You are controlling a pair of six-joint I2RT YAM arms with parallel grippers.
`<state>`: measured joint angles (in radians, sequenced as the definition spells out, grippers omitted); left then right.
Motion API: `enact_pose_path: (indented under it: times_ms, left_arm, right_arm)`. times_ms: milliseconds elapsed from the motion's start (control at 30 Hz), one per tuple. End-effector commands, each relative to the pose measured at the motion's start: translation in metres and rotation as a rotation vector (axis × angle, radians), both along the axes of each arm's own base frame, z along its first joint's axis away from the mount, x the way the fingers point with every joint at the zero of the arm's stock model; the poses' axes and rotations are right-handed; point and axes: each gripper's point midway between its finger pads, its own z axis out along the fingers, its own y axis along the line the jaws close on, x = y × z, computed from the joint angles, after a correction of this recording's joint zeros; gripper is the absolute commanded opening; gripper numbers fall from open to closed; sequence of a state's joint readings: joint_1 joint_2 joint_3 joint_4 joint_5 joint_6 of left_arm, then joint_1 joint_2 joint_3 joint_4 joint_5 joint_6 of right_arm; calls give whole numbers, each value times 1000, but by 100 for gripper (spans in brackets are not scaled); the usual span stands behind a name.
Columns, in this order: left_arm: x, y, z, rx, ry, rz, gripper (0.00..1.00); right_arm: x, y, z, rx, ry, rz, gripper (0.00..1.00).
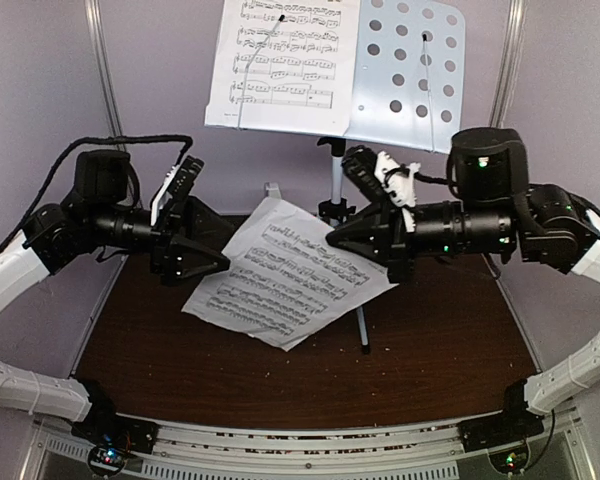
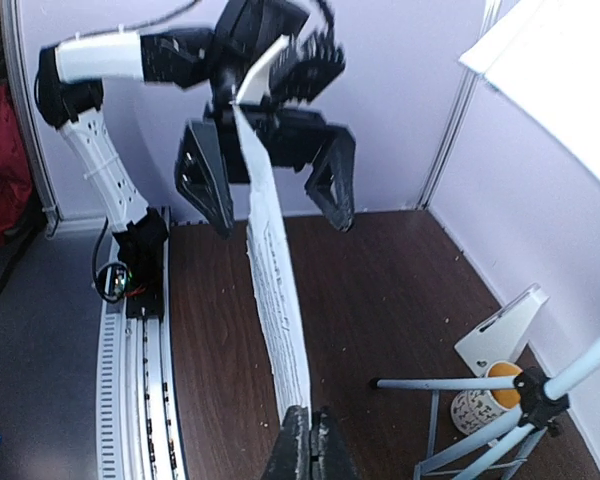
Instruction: Set up the instrument practice props
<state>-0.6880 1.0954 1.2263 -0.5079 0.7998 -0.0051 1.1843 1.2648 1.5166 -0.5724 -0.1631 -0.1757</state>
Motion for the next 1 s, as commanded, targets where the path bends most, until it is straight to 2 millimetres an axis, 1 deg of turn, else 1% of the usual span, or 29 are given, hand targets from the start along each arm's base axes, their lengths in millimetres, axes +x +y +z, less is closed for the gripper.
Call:
enact_pose_path:
  times_ms: [0,167,200,233,367,467,533,633,700,800,867,967]
  left_arm:
    - [24,19,31,-196,-97,147,98]
    - [37,37,40,-339,-142,281,98]
    - [37,38,44,-377,-146,283,98]
    - [34,38,52,-428,-167,271,98]
    - [24,34,65,-550,-187,187,98]
    - [17,26,74,-622,-184,115,98]
    - [7,14,80,-632,-187,53,97]
    - [-3,-3,83,-625,-209,2,95]
    - [-7,-8,86,-637,-221,-9,92]
    - [-7,-5,92,-671,-236,-1,84]
    - [-10,-2,98,-694,-249,-5,75]
    - [-15,0,105,-719,-251,-31,44]
  right_arm:
    - [-5,-46,69,243,-78,-55,0]
    - [-12,-90,106,386,-106,-89,0]
    - [-15,-96,112,413,-113,-88,0]
    - [-17,-103,117,435,-117,-91,0]
    - [-24,-122,131,521,-117,-94,0]
    - [-29,-129,140,587,-105,-83,0]
    - [-32,-130,146,631,-96,-68,0]
    - [-33,-127,148,662,-80,-53,0]
    - [-34,-126,148,678,-69,-41,0]
    - [-36,-126,147,690,-56,-28,0]
    - [-35,-125,144,696,-44,-29,0]
    - [-31,-123,133,700,-20,-41,0]
